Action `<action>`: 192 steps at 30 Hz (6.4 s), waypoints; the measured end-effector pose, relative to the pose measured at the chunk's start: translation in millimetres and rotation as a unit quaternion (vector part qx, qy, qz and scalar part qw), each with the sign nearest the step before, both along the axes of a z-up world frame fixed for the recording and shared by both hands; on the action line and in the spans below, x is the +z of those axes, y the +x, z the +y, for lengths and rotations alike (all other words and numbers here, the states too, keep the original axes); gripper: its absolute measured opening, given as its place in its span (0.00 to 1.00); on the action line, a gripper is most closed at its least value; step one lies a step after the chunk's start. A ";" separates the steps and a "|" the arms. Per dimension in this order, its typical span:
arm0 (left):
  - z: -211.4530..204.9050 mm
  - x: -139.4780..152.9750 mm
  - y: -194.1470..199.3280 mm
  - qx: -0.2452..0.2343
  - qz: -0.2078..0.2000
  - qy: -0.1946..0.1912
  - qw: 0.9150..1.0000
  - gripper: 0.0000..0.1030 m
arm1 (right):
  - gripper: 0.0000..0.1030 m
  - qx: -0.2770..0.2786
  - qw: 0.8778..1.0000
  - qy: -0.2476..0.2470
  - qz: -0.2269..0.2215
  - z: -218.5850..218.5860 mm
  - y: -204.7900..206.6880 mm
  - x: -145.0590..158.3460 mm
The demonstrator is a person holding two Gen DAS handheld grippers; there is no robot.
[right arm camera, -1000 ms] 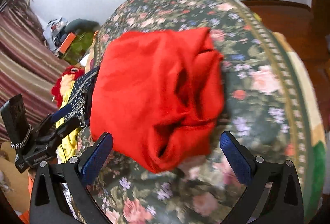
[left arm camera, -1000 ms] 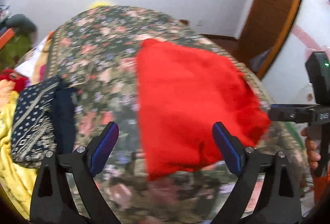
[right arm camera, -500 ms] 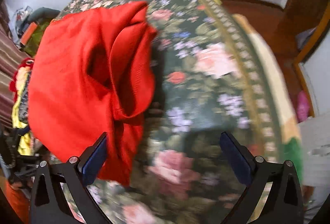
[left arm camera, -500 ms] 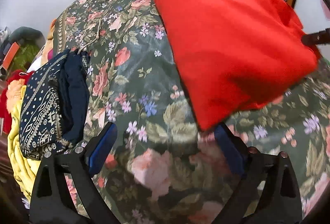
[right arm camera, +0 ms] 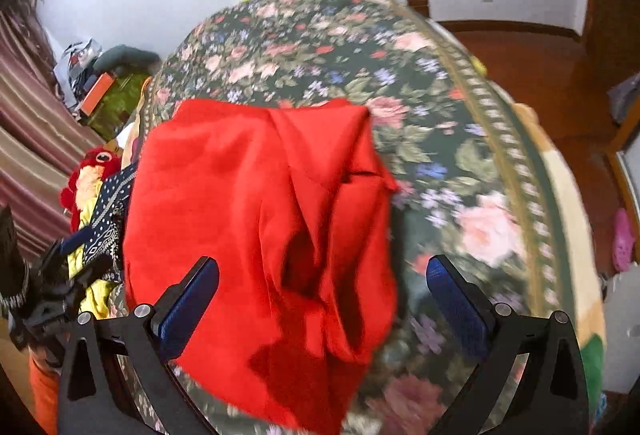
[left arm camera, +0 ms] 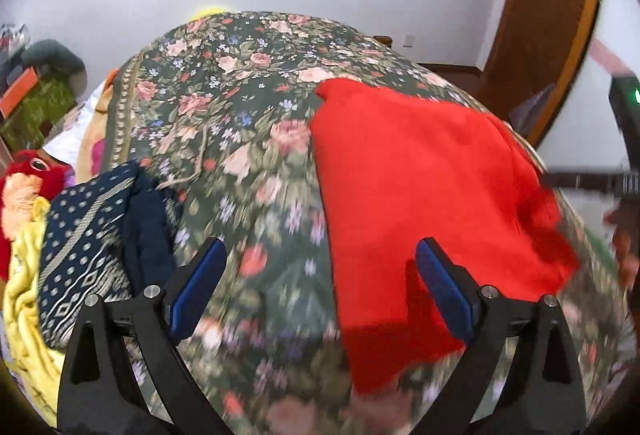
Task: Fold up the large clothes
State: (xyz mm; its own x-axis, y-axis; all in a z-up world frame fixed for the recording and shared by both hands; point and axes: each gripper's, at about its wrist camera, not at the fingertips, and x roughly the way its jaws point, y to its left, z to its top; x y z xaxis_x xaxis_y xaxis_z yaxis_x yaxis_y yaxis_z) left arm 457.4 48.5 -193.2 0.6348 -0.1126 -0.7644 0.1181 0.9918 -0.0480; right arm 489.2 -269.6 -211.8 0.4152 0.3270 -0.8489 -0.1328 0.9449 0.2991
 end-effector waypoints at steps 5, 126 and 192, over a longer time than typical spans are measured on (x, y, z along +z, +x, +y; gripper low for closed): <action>1.3 -26.6 40.3 0.011 0.040 -0.005 0.999 0.94 | 1.00 -0.014 0.999 -0.035 0.027 -9.1 24.8 -38.3; 251.8 92.8 -195.9 0.179 -0.080 -0.019 0.980 0.93 | 0.78 0.264 0.954 0.047 -0.135 337.1 -106.6 101.2; 92.6 196.0 -407.5 0.192 -0.360 0.036 0.912 1.00 | 1.00 0.147 0.891 0.060 -0.425 221.6 -376.9 240.9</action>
State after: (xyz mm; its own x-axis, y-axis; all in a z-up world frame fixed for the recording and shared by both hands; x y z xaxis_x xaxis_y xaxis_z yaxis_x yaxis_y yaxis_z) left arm 49.9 141.1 2.8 0.9574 0.2583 -0.1295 -0.2639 0.9641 -0.0280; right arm 112.3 -48.0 29.1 0.7730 0.5950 -0.2202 -0.5959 0.8000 0.0698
